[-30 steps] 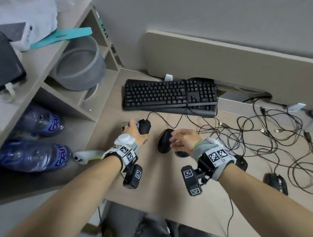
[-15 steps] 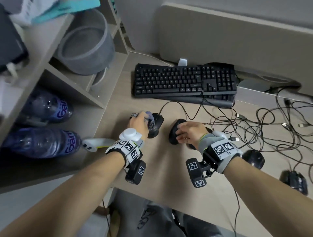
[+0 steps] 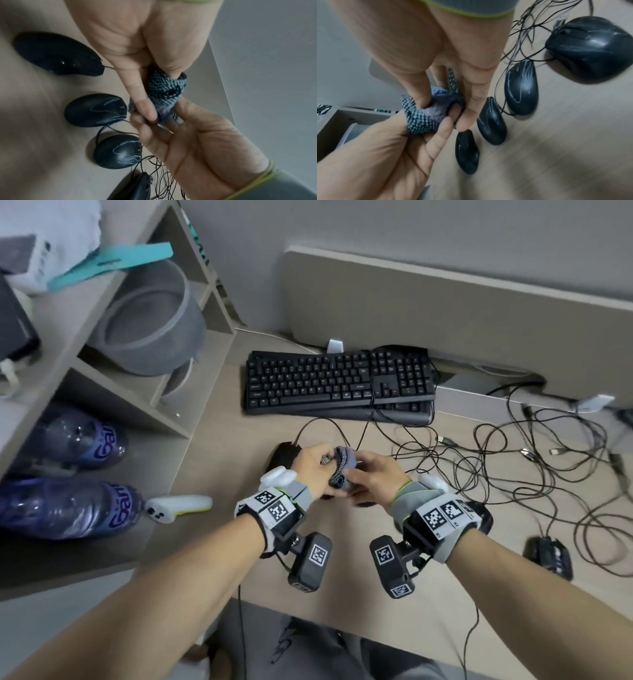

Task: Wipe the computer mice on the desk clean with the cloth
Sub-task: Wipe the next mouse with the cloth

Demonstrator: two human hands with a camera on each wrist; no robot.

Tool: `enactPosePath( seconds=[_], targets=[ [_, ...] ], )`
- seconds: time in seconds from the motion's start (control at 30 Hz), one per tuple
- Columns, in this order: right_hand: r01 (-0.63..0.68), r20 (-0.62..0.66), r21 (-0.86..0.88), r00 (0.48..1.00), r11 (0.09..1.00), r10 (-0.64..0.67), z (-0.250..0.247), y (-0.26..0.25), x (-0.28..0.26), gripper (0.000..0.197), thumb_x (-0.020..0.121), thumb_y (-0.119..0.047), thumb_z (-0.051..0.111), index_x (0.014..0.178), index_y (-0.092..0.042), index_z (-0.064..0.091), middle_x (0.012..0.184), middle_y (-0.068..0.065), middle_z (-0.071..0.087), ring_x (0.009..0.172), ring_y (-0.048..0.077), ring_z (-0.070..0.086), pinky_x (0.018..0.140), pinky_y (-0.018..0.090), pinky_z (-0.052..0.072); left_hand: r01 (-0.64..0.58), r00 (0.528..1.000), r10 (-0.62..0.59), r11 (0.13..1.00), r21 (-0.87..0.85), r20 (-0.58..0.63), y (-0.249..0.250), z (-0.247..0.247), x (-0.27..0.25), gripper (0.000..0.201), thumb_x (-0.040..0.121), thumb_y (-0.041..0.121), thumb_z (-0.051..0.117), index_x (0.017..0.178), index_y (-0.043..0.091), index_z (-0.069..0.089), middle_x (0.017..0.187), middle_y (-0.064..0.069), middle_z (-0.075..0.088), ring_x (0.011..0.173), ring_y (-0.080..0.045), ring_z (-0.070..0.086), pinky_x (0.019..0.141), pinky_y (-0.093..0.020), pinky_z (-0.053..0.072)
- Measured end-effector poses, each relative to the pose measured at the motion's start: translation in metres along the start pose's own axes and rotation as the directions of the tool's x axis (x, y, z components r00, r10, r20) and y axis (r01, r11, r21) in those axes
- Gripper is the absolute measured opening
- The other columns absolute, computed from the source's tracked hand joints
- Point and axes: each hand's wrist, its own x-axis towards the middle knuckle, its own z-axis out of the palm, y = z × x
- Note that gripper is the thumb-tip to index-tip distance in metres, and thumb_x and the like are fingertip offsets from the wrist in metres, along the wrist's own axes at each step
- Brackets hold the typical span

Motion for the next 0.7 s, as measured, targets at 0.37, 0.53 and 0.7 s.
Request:
enactPosePath(
  seconds=[0.37,0.53,0.7],
  targets=[
    [0.038,-0.283,-0.283,0.951,0.958,-0.121,-0.045,0.015,0.05,0.026,0.085,0.004,0.054,0.094,-0.018,0.065,0.091,0.01,0.064,0.089,0.029,0.065,0.059,0.026,0.057,0.024,0.992,0.015,0.949,0.314,-0.123,-0.031,-0.003,0.029,0.022,0.093,0.015,0.063,0.113,0.009,0.068,0.105,-0.01,0.069,0.087,-0.024,0.069,0.071,-0.031,0.057],
    [0.135,-0.105,-0.723,0.948,0.677,-0.301,-0.029,0.016,0.062,0.047,0.079,-0.002,0.057,0.121,-0.022,0.055,0.112,0.004,0.062,0.104,0.021,0.056,0.09,0.022,0.04,0.175,0.984,-0.091,0.616,0.768,-0.151,-0.057,-0.008,0.052,0.068,0.077,0.045,0.074,0.128,0.008,0.049,0.134,-0.016,0.048,0.125,-0.034,0.046,0.096,-0.038,0.041],
    [0.094,-0.074,-0.796,0.965,0.598,-0.251,-0.015,0.027,0.076,0.06,0.078,-0.017,0.067,0.132,-0.016,0.042,0.129,0.007,0.052,0.114,0.026,0.051,0.093,0.028,0.039,0.152,0.983,-0.001,0.558,0.816,-0.183,-0.067,0.014,0.059,0.085,0.066,0.052,0.08,0.127,0.005,0.044,0.129,-0.014,0.04,0.118,-0.033,0.045,0.09,-0.039,0.04]
  ],
)
